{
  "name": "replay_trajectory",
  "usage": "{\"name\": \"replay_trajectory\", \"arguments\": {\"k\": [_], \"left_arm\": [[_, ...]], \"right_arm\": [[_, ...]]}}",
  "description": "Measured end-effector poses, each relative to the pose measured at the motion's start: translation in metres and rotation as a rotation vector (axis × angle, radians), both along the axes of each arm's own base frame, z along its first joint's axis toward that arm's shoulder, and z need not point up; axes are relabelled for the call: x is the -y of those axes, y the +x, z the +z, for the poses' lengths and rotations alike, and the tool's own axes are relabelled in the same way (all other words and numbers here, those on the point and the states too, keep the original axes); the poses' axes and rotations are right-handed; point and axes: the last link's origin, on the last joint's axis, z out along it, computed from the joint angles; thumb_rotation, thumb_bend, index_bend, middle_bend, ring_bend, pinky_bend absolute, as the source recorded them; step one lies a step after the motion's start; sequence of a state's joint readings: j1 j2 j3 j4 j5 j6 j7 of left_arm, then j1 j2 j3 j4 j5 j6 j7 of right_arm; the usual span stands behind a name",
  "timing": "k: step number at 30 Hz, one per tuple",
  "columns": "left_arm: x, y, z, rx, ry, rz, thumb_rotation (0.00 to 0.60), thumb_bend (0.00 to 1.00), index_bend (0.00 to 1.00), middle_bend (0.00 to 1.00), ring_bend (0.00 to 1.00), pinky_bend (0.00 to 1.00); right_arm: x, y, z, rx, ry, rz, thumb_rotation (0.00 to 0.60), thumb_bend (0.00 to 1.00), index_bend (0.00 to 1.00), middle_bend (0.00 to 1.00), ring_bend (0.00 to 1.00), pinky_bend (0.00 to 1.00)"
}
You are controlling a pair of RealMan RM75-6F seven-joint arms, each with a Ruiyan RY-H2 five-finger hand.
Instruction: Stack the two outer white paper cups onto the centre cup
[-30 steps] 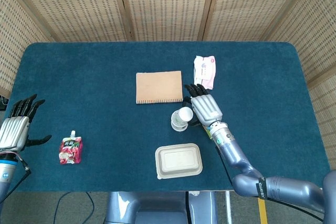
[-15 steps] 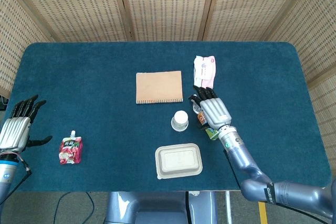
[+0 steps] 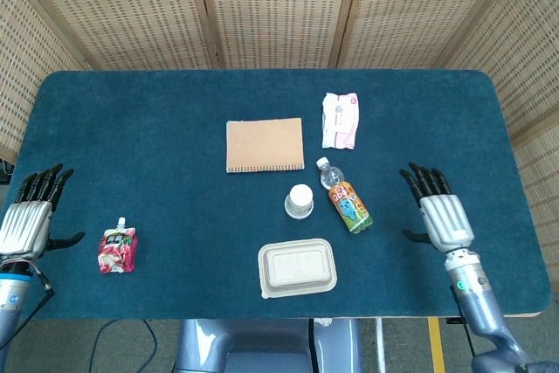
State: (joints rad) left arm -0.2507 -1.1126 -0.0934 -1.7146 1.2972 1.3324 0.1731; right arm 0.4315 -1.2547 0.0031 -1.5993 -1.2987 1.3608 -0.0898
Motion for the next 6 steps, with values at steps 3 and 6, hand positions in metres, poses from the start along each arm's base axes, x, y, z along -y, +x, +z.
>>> {"name": "replay_trajectory", "arguments": {"k": [3, 6], "left_arm": [[0.005, -0.001, -0.003, -0.012, 0.007, 0.003, 0.6, 0.05, 0.0, 0.0, 0.0, 0.0], [0.01, -0.003, -0.005, -0.021, 0.006, 0.008, 0.6, 0.05, 0.0, 0.0, 0.0, 0.0]], "right_arm": [[-0.02, -0.023, 0.012, -0.018, -0.028, -0.029, 0.6, 0.11, 0.0, 0.0, 0.0, 0.0], [-0.033, -0.036, 0.019, -0.02, -0.046, -0.045, 0.6, 0.11, 0.0, 0.0, 0.0, 0.0]]}}
